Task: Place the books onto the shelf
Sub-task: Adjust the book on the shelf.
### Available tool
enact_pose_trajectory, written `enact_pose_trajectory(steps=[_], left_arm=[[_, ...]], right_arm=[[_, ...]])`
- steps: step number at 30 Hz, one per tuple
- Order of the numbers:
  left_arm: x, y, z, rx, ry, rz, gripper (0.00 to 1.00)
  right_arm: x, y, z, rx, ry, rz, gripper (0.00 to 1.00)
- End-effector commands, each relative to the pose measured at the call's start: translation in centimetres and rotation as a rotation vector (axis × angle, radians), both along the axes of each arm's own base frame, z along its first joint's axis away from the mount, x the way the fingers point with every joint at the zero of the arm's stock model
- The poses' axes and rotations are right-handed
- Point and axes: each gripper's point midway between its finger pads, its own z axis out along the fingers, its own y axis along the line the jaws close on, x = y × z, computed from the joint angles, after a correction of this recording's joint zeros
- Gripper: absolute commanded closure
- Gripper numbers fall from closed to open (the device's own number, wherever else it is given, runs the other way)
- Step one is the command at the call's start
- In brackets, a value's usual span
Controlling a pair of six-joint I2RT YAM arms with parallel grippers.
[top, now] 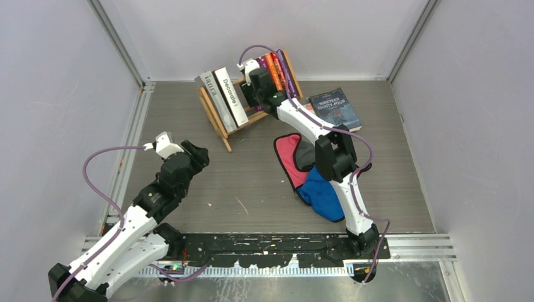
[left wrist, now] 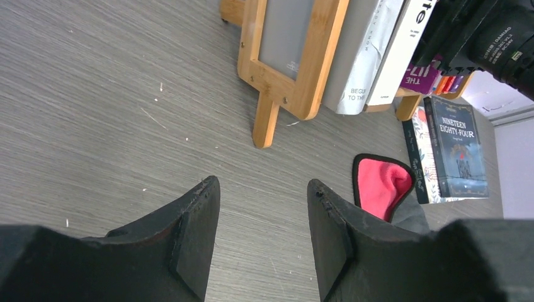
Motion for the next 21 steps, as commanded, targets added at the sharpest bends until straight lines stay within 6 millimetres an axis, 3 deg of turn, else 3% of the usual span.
enact_pose_trajectory(steps=[1, 7, 21], left_arm=[[1.4, 0.0, 1.8, -0.04, -0.074, 0.049, 0.46], [1.7, 0.2, 1.7, -0.046, -0.088, 0.066, 0.47], [1.2, 1.1, 2.2, -0.039, -0.118, 0.09, 0.47]], right_arm=[[-0.1, 2.2, 1.5, 0.071, -0.001, 0.043, 0.44], [-1.0, 3.4, -1.0, 0.058, 0.069, 0.078, 0.44], [-3.5, 5.5, -3.9, 0.042, 0.16, 0.133, 0.45]])
